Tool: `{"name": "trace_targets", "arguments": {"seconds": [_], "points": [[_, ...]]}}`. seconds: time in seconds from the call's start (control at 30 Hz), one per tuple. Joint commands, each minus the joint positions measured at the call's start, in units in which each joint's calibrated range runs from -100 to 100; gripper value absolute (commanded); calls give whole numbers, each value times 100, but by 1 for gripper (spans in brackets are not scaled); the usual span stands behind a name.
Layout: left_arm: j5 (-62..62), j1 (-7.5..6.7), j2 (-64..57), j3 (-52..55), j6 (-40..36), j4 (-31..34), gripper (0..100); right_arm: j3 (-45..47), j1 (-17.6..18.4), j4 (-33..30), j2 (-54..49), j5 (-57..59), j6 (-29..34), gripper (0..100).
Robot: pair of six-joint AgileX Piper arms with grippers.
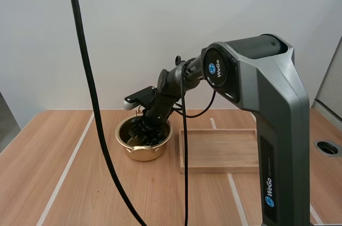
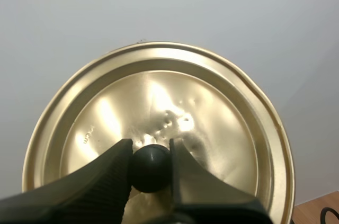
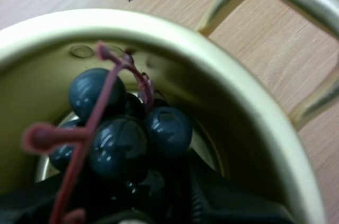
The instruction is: Open the pot, put the grape inside, and close it
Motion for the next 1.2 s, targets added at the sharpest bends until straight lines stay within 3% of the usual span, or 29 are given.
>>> {"name": "trace_targets", "arguments": {"seconds": [0.0,0.93,0.97,1.0,1.13,1.17], "points": [[-100,5,17,-36,11,-50,0,119,2,-207,177,707,21,0],[37,5,17,-36,11,-60,0,119,2,-441,696,649,130,0],[37,5,17,-36,11,-60,0,119,2,-441,696,633,130,4],[37,5,17,-36,11,-60,0,119,2,-414,696,615,130,19],[37,5,17,-36,11,-60,0,119,2,-315,696,426,98,95],[37,5,17,-36,11,-60,0,119,2,-315,696,392,98,100]]}}
